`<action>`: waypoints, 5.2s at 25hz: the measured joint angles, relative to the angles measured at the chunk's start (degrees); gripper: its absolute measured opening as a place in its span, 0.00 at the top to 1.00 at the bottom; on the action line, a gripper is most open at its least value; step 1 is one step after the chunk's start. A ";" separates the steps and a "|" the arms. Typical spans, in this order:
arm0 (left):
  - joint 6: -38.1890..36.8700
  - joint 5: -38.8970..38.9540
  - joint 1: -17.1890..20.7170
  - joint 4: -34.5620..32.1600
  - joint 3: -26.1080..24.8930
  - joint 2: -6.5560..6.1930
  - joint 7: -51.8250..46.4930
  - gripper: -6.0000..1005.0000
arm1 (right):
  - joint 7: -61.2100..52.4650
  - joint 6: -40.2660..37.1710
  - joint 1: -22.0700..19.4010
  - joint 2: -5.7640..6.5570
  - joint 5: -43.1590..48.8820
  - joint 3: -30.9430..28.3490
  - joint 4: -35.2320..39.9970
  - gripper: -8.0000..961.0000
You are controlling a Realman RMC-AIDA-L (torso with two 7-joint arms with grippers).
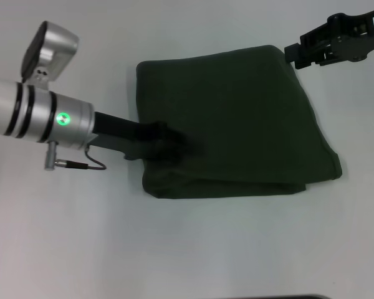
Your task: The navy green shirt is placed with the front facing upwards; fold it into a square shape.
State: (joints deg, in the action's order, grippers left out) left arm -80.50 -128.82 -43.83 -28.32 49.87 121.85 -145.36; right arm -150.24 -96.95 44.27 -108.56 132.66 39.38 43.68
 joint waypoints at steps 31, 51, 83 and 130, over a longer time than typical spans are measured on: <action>4.08 -0.11 -2.27 -0.68 1.86 1.31 -0.95 0.60 | 0.38 0.33 -0.53 -0.40 0.06 1.31 -2.07 0.64; -6.52 1.10 3.36 -10.10 -4.13 -1.25 -2.33 0.60 | 0.25 -0.24 -0.79 -0.17 0.33 1.31 -2.11 0.64; 4.58 4.32 -2.62 -5.83 3.84 1.75 -2.16 0.58 | 0.22 16.57 1.05 -6.36 0.10 4.06 -9.37 0.64; 5.53 4.73 -1.64 -6.05 1.75 -0.84 -2.77 0.54 | 0.66 40.22 2.33 -7.55 0.06 3.00 -16.18 0.64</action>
State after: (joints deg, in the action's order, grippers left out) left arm -74.97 -124.09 -45.47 -34.36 51.62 121.01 -148.13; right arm -149.59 -56.73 46.61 -116.11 132.73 42.39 27.50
